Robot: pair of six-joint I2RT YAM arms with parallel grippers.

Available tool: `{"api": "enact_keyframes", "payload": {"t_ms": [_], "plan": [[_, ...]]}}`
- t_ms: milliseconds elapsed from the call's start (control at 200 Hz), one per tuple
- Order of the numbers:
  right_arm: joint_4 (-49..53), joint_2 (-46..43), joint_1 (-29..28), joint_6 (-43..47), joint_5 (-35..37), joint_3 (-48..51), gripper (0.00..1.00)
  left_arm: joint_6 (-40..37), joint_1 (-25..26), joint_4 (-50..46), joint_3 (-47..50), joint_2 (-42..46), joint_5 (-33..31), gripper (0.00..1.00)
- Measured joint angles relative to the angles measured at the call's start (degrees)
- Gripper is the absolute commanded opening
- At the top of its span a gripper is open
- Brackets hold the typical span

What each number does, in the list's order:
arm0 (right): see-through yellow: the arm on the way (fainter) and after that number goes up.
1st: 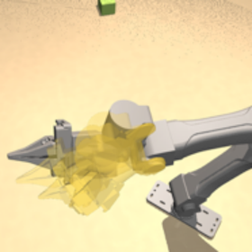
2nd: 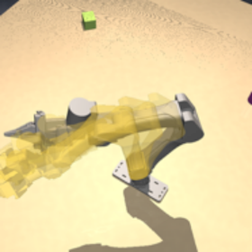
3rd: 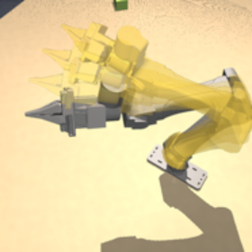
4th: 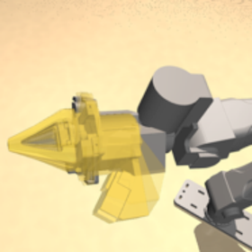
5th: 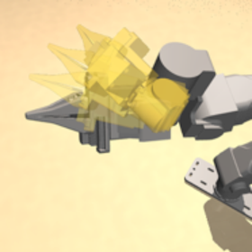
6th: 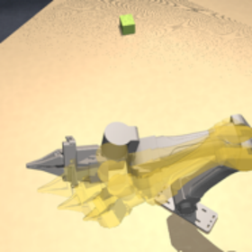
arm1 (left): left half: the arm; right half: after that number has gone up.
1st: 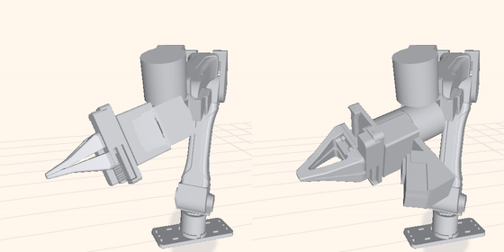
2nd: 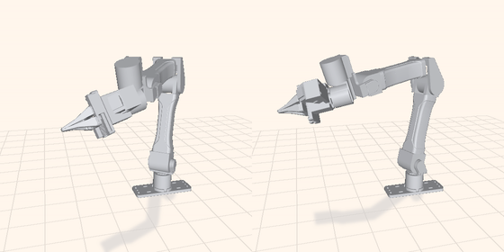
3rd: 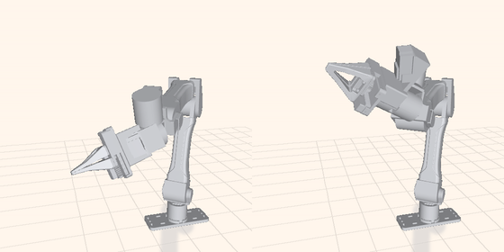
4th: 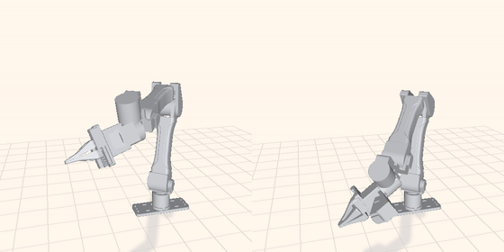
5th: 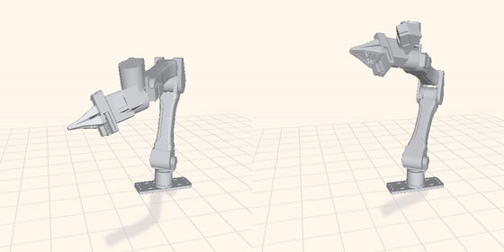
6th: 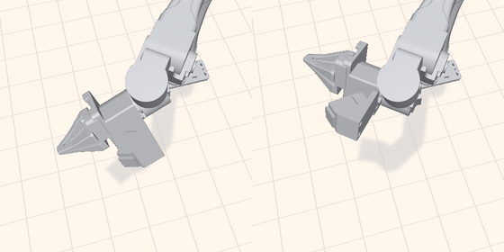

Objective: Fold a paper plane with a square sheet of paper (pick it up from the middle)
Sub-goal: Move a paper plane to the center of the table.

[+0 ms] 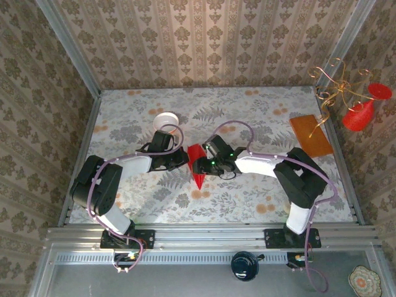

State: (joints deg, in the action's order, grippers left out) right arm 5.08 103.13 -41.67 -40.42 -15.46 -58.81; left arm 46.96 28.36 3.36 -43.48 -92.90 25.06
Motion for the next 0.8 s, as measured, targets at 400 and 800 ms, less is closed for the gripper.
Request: {"api": "enact_keyframes", "payload": {"t_ms": [400, 800], "plan": [[3.74, 2.40, -1.03, 2.89, 0.28, -4.02, 0.59, 0.00, 0.02, -0.02, 0.00, 0.00, 0.48, 0.03], [7.02, 4.00, -1.14, 3.56, 3.23, -5.35, 0.45, 0.00, 0.02, -0.04, 0.00, 0.00, 0.66, 0.03]]}}
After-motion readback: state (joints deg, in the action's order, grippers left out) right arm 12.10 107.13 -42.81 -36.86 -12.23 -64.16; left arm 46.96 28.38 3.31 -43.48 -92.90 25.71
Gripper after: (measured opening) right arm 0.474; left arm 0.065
